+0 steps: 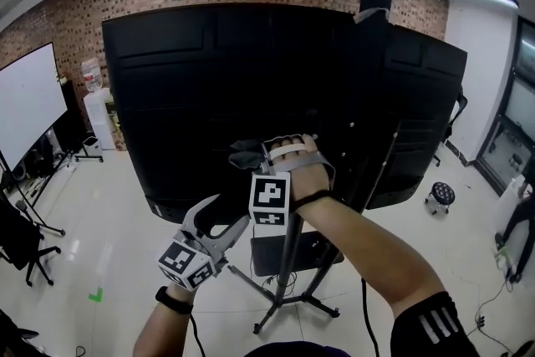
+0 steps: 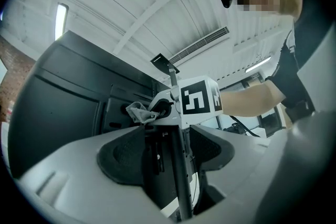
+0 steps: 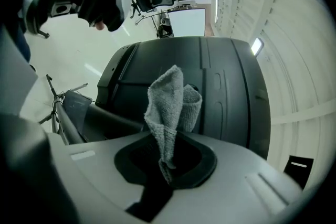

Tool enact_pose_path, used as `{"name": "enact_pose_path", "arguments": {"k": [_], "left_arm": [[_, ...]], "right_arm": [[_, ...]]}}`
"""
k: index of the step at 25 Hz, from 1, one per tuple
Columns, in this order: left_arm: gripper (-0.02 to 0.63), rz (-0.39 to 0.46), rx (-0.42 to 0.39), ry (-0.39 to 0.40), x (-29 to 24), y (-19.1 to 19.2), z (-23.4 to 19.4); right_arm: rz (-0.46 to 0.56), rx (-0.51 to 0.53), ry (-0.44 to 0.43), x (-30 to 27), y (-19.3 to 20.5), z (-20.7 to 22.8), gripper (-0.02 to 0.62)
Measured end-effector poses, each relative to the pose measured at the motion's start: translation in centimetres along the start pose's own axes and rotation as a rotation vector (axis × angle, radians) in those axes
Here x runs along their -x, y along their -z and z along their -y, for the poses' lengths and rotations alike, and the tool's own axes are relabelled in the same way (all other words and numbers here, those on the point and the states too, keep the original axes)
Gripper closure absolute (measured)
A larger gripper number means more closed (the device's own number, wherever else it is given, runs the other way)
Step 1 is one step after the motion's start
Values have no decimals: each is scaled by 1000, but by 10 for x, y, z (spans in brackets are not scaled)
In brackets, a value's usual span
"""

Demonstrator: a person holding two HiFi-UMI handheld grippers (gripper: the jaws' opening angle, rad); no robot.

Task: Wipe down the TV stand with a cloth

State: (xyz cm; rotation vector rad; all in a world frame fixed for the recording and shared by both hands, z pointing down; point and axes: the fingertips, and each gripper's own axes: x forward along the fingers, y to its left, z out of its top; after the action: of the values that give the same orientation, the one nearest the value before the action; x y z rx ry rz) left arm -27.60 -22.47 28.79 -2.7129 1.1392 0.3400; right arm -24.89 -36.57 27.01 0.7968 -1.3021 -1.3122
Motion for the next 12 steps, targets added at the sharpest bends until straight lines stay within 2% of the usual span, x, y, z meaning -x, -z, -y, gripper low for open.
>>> {"name": "enact_pose_path", "arguments": {"k": [7,10,12], "left_arm": [[314,2,6,30,-10,3,14],[314,-5,10,24,-10,5,15],[314,-6,10,22,-11,4,16]], "right_arm": [[-35,2,-12,0,15,-8,554],[30,1,10,10,9,-6,554],[77,-41,27,21,7,-1,554]]}}
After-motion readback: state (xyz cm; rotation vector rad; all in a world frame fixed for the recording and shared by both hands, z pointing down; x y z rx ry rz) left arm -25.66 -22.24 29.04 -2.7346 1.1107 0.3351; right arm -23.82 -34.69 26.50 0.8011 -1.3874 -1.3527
